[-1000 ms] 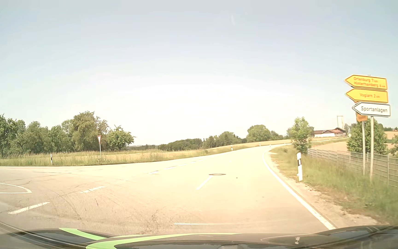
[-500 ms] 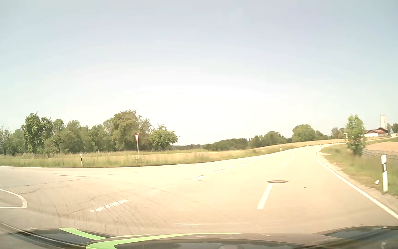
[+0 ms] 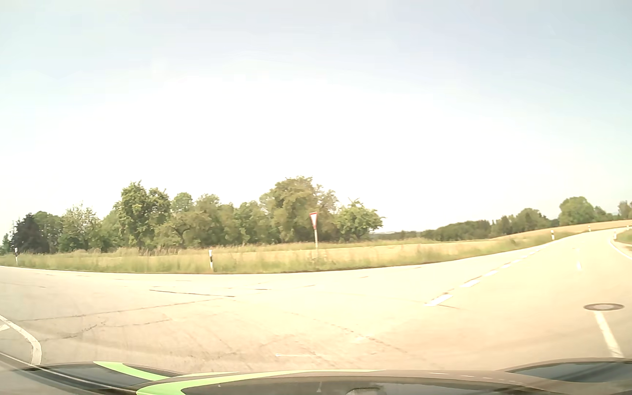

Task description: Follow the waypoints while adhering to traffic rules and regulations

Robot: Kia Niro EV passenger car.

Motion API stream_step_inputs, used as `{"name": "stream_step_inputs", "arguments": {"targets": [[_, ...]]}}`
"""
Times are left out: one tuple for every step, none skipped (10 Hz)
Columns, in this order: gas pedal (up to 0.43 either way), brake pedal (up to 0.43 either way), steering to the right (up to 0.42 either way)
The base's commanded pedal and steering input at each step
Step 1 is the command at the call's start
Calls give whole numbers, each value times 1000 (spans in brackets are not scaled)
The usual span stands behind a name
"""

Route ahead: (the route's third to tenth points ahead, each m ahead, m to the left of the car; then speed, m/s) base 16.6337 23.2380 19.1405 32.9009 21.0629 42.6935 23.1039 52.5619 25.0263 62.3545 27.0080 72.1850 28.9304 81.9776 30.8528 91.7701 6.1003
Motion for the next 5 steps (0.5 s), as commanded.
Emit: {"name": "stream_step_inputs", "arguments": {"targets": [[268,0,-381],[268,0,-379],[268,0,-375],[268,0,-371],[268,0,-370]]}}
